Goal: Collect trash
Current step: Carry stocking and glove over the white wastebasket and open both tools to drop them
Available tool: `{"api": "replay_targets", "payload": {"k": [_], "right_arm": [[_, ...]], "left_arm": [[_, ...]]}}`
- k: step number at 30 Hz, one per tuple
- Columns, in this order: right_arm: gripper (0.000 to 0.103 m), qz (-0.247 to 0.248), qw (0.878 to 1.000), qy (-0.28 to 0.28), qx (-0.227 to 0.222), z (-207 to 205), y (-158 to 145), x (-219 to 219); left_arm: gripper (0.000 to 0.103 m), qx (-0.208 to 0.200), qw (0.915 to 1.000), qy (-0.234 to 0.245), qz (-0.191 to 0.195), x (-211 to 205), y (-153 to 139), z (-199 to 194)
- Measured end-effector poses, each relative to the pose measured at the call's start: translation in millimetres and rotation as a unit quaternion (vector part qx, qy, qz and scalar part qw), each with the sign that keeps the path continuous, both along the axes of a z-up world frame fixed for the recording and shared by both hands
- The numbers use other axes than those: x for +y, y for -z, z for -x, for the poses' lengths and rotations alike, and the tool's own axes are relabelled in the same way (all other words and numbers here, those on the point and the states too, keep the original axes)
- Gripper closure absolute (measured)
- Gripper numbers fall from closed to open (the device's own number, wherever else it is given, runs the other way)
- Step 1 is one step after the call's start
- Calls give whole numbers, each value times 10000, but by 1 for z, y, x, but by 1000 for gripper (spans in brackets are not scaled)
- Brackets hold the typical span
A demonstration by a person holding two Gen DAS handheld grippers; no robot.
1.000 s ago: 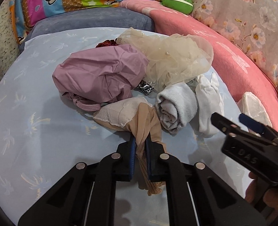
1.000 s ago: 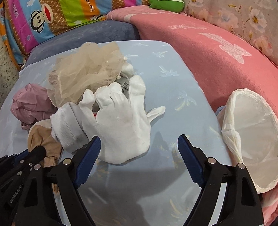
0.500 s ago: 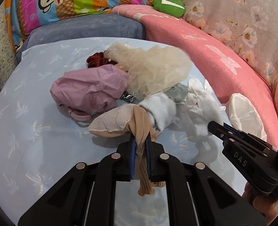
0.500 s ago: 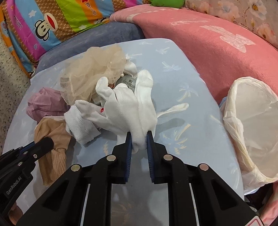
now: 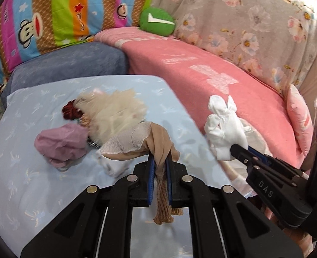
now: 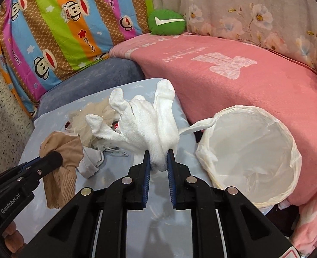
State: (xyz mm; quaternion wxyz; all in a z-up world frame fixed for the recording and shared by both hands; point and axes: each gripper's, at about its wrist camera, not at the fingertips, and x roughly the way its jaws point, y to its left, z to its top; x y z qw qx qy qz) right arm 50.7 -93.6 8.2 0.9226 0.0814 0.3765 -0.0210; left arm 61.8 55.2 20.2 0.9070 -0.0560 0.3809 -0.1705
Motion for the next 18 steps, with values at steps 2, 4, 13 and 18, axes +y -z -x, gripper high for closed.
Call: {"api": "replay_targets", "payload": {"k": [2,4,13,18], "right_arm": [[89,-2,9999,130,-38,4,-3,-13],[89,-3,9996,266,-77,9,-6,-28],[88,-46,9955,934,-136,28,-8,-101],[87,-21,9928,1189,-116,31,-3,-133]], "left_arm": [[94,-29,9998,180,37,-15,-5,-1],[94,-44,9994,348,29,-29,-7,-2],[93,-162,9929,1180,73,-104,-19,-6],[93,-116,9876,1560,143,-137,-18,-12]]}}
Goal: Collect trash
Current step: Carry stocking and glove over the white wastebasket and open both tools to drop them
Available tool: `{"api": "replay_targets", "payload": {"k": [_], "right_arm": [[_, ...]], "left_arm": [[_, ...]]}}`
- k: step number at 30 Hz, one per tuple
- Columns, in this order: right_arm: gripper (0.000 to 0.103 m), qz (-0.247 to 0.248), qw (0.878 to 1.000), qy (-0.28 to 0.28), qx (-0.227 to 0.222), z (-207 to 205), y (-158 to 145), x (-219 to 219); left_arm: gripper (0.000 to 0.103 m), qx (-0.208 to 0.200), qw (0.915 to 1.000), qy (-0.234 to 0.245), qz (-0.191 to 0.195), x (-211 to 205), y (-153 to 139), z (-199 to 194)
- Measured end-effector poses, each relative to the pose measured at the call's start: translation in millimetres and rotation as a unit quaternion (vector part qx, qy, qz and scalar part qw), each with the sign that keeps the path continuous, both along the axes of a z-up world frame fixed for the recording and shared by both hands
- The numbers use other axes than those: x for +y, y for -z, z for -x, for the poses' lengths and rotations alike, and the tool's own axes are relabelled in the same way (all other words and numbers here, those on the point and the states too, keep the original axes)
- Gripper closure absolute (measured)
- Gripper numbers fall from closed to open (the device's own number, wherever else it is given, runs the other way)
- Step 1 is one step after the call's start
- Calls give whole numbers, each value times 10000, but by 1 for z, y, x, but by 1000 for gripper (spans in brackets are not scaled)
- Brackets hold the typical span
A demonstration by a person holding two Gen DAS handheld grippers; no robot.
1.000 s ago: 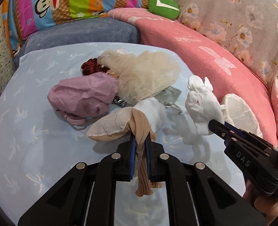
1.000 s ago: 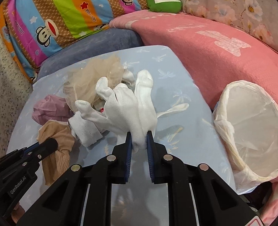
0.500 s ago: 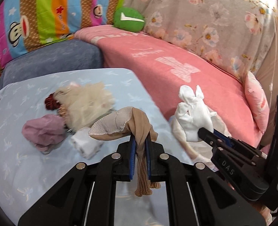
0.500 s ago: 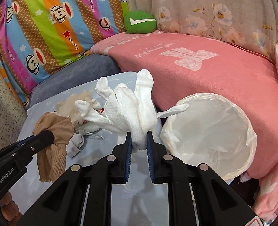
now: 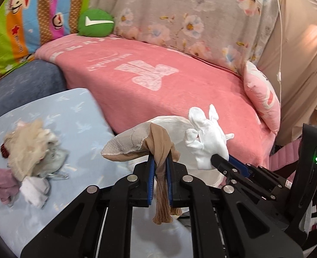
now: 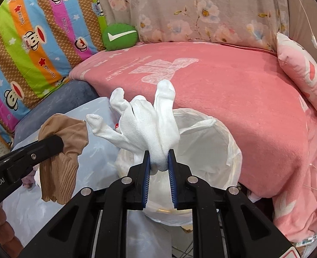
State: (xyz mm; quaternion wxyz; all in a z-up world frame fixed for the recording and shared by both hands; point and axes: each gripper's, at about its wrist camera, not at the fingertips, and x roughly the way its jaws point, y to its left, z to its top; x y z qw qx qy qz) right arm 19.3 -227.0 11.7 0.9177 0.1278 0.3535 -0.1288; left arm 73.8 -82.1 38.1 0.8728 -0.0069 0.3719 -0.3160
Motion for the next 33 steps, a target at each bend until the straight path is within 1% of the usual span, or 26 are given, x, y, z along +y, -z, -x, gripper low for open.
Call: {"api": "replay_targets", "payload": {"k": [5,8,11,13,14,15,17,19,23,24,28,31,32,33], "right_arm": [[85,31,9999,140,9,-1,3,-20],[84,8,9998,207,13,-5,5,-30],[84,-22,9997,248,-1,-8,8,-38],[84,-29,9996,269,17,-11,10,-40],[84,-34,9996,277,15,-13,11,-41],[84,-27,9996,283,1,-15,10,-42],[84,-10,9996,269,14,-18,11,-43],[84,-8,9996,265,9,-19,10,-43],[72,28,9996,273,-40,-18,7,-40],[72,32,9997,256,-41,-17,7,-39],[62,72,9998,188,-45,-17,5,-30],[57,76,9999,105,-60,-16,4,-19],[55,77,9999,78,-61,-15,3,-16],[54,77,9999,44,-62,-15,3,-12]], "left_arm": [[92,37,9998,204,-49,-26,3,-7],[91,64,9997,230,-83,-36,4,-12],[90,151,9995,292,-32,-45,6,-16],[80,190,9994,282,-43,-47,8,-19],[70,188,9996,224,-56,-47,8,-20],[54,180,9997,179,-51,-47,9,-22],[38,81,10000,33,-39,-46,7,-22],[37,9,10000,-14,-51,-46,5,-23],[37,-85,9998,-156,-104,-39,3,-24],[37,-91,9997,-199,-106,-36,3,-25],[37,-71,9991,-402,-134,-25,5,-27],[37,-89,9981,-591,-172,-13,8,-26],[36,-103,9977,-646,-193,-9,9,-26],[32,-117,9970,-731,-227,-4,9,-26]]}}
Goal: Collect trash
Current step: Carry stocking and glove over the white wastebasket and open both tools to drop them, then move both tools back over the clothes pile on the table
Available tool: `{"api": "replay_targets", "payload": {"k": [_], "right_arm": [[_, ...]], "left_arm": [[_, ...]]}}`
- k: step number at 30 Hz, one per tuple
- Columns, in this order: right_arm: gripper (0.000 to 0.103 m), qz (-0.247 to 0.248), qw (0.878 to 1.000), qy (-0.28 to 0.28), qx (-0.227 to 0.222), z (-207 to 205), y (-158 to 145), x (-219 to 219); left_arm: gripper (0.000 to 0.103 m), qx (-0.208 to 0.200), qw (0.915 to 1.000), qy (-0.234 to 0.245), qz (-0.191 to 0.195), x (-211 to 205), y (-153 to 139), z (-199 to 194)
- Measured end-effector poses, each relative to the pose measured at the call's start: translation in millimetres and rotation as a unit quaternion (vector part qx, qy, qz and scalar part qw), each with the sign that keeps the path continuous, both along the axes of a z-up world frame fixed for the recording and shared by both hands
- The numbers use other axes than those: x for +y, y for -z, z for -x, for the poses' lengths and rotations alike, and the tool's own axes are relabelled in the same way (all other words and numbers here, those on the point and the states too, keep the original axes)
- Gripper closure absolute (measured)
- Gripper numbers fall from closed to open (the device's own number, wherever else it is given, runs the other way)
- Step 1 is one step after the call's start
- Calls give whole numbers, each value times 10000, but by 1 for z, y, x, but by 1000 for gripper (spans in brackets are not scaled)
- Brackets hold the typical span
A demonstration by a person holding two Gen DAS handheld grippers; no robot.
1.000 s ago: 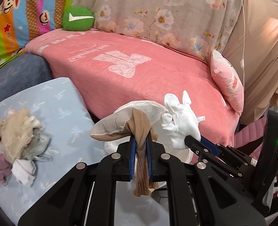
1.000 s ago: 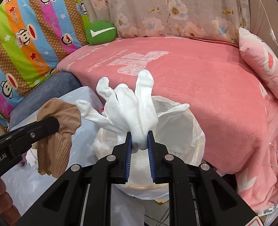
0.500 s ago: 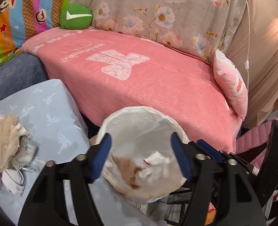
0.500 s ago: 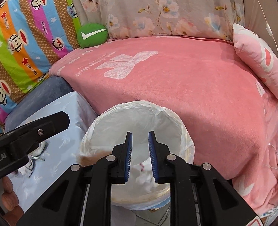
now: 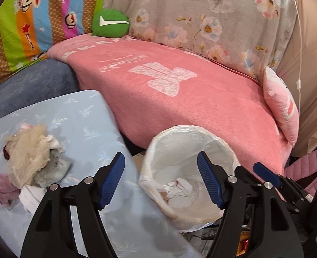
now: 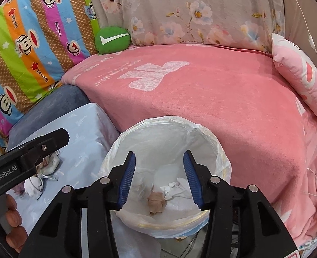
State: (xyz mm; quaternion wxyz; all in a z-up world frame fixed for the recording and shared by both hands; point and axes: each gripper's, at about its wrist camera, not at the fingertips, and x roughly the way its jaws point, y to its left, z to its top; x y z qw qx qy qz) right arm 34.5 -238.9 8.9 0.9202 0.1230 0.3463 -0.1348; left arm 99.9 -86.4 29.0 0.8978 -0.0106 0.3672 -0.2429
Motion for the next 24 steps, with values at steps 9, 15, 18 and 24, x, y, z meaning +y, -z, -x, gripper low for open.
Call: {"api": "replay_targets", "payload": {"k": [9,15,18,24], "right_arm": [[46,52,9991,-418,23,-5,-2,48],[42,73,9974,-719,41,-10,-4,83],[41,92,9960,-887,68,-14,-3,101],[37,109,9924,-1223,120,-21,0,140]], "left_arm": [[23,-6,9972,-739,-98,56,6,0],[17,-19,9927,-1189,-207,94,10,-1],[15,-98,9898,-1379,-337,111,10,0],[9,-114,9811,-1872,-471,158,16,1]]}}
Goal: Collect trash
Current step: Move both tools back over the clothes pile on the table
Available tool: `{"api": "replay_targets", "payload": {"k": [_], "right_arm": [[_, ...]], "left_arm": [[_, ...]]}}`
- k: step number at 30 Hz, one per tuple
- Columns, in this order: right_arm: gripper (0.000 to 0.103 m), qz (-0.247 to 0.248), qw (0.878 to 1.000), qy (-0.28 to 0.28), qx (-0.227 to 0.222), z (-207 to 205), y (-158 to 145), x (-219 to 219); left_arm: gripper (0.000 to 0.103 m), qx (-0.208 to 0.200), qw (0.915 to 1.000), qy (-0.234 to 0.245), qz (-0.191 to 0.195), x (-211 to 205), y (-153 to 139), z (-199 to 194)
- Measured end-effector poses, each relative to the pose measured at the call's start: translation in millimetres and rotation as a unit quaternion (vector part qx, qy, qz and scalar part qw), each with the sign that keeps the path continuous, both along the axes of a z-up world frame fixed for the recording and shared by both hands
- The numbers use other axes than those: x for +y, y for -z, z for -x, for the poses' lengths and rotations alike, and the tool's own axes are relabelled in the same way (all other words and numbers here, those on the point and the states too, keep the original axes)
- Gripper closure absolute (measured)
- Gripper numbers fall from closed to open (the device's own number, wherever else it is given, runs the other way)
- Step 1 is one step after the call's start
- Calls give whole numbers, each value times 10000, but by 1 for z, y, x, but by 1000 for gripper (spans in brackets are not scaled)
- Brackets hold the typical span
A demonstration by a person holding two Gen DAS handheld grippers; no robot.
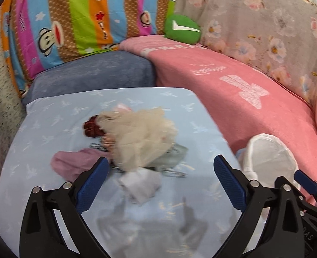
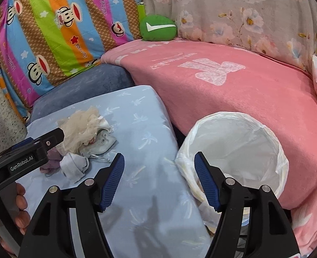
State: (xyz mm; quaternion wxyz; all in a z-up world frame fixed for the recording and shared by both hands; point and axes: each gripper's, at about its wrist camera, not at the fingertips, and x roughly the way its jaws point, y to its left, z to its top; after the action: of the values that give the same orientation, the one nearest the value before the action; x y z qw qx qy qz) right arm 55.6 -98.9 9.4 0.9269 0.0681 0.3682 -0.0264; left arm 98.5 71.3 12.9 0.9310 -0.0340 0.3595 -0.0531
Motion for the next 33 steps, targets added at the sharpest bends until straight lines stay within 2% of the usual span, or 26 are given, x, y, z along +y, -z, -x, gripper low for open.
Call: {"api": "replay_targets", "payload": {"k": [4,13,21,26,33], "right_arm": [[35,-19,9998,-202,76,-5,5,25],[34,9,9978,-604,282,-20,22,77],[34,8,9951,-855,489,-40,41,116],[29,69,9930,-1029,571,-52,52,139],[29,89,9908,-1138,721,-69,67,158]], "left_arm": [[9,98,9994,-283,-201,31,10,-1],[9,425,9960,-780,-107,94,34,-10],[8,679,9943,-762,317,120,52,-24],[8,798,9924,-737,574,130,62,-32],[8,919,9888,-681,960,138,69,-40]]}}
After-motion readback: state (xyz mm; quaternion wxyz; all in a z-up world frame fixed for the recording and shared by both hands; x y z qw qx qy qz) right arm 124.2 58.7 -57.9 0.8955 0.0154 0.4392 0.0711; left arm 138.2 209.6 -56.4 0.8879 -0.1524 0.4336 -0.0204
